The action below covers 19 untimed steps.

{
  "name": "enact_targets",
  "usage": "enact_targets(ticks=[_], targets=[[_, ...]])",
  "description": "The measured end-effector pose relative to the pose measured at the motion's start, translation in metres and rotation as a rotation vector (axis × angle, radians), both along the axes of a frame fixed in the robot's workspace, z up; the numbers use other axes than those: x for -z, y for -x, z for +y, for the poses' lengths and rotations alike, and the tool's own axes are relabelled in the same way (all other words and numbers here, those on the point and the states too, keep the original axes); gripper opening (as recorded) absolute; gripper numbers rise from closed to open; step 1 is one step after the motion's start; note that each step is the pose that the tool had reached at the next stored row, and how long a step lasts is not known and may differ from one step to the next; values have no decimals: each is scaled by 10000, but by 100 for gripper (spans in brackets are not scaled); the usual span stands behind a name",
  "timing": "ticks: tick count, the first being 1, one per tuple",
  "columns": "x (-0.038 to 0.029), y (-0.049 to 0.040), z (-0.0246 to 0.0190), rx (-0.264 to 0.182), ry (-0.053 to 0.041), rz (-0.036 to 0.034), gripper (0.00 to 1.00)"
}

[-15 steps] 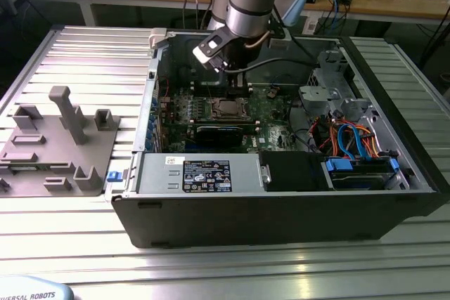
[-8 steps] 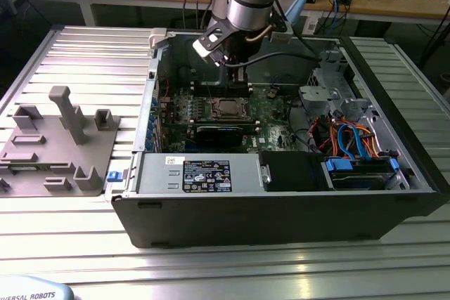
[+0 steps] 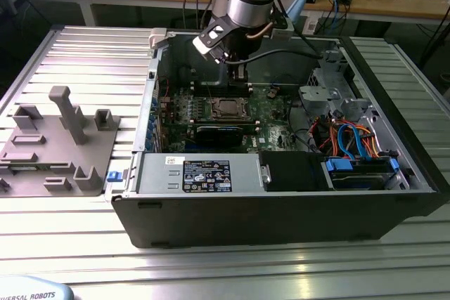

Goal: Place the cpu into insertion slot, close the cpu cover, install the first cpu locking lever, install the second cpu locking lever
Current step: 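Close the cpu cover, then install the first cpu locking lever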

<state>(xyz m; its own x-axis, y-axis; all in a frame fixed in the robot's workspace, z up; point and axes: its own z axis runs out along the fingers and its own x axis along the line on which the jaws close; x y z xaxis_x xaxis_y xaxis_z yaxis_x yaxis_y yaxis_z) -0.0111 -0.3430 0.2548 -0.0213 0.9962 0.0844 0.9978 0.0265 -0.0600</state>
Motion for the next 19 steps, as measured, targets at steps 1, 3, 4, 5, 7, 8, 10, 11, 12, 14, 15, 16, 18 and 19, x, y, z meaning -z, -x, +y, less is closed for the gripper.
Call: enact_targets(ticks=[1,3,4,5,7,8,10,11,12,14,15,16,18,19], targets=[[-1,0,0,0,0,0,11],[-2,0,0,0,1,1,11],[-3,0,0,-10,0,0,11],[-3,0,0,-32,1,1,11],[-3,0,-1,-154,3,1,11],[-3,0,-1,-237,2,0,11],[-3,0,0,-476,1,1,11],[-2,0,0,-674,1,1,11],[-2,0,0,-842,0,0,11],[-3,0,0,-1214,1,0,11],[-2,0,0,-1427,1,0,11],[-2,0,0,-1599,0,0,11],[-3,0,0,-1995,1,0,11],[-2,0,0,-2235,0,0,11]])
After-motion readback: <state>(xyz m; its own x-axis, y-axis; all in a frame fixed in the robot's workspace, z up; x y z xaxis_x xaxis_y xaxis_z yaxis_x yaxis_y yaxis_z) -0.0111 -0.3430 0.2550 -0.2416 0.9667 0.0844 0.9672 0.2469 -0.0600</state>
